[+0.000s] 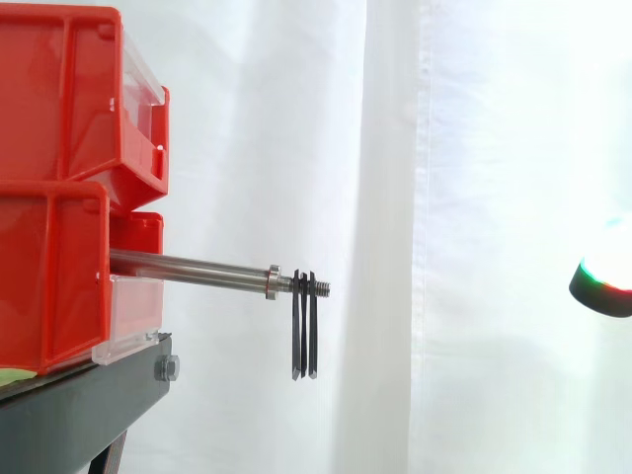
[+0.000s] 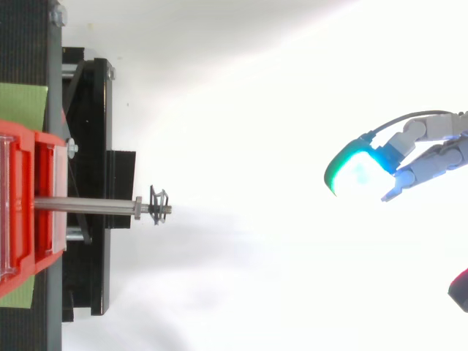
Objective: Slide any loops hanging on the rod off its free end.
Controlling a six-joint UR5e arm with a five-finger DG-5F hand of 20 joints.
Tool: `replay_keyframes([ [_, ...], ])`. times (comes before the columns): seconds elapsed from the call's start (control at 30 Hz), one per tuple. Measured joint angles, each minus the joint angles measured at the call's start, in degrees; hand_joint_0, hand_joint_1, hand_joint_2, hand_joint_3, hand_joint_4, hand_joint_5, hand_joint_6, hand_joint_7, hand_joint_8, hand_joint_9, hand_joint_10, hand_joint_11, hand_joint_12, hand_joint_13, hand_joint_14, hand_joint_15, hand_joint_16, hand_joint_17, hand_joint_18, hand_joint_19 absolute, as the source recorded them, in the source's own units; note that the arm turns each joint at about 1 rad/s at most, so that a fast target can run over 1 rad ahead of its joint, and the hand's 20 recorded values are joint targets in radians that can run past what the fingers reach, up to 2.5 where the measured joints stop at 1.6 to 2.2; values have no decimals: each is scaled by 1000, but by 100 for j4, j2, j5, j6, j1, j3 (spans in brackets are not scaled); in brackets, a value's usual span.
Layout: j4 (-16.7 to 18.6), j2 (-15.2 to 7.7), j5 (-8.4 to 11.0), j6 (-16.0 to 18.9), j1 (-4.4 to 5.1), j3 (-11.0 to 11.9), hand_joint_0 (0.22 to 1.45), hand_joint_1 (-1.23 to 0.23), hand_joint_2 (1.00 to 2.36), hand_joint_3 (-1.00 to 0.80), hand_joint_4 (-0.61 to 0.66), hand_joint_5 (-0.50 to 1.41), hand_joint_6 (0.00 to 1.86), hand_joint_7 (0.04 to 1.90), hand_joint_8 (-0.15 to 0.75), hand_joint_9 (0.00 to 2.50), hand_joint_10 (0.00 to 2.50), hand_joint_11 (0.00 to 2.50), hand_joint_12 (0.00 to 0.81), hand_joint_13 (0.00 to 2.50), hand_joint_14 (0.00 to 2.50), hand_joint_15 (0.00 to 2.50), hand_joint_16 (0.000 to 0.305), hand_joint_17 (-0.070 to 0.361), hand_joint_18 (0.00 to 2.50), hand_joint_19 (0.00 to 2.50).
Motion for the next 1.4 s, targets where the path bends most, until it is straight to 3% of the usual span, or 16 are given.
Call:
replay_keyframes([
  [0.17, -3, -2, 4, -89, -2, 1, 602, -922, 1000, -500, 247, -204, 502, 819, 239, 510, 3, 95, 365, 601, 9, 217, 51, 114, 555, 414],
  [0.33, -4, -9, 26, -399, -1, 0, 535, -877, 1000, -500, 278, -197, 503, 827, 249, 506, 3, 94, 379, 589, 9, 223, 54, 121, 552, 437],
  [0.53, 28, -160, 334, -924, -6, -2, 521, -765, 1000, -500, 328, -169, 503, 839, 272, 537, 3, 75, 384, 600, 9, 219, 56, 126, 570, 460],
  [0.67, 133, -246, 422, -993, -15, -2, 523, -727, 1000, -500, 329, -165, 503, 841, 273, 551, 2, 79, 387, 613, 9, 216, 56, 127, 580, 458],
  [0.87, 570, -345, 525, -1055, -41, -1, 529, -679, 1000, -500, 331, -162, 503, 835, 277, 568, 3, 83, 392, 630, 9, 224, 57, 128, 597, 467],
  [1.0, 935, -644, 620, -943, -117, 0, 533, -670, 1000, -499, 334, -159, 503, 835, 278, 576, 2, 88, 391, 636, 9, 226, 57, 128, 610, 467],
  [1.13, 1192, -805, 642, -846, -194, 8, 537, -662, 1000, -491, 333, -158, 503, 832, 277, 579, 3, 82, 392, 637, 9, 221, 57, 128, 614, 474],
  [1.4, 1880, -989, 655, -1110, -242, 127, 543, -657, 1002, -484, 334, -157, 503, 827, 277, 586, 2, 86, 390, 644, 9, 226, 57, 128, 621, 469],
])
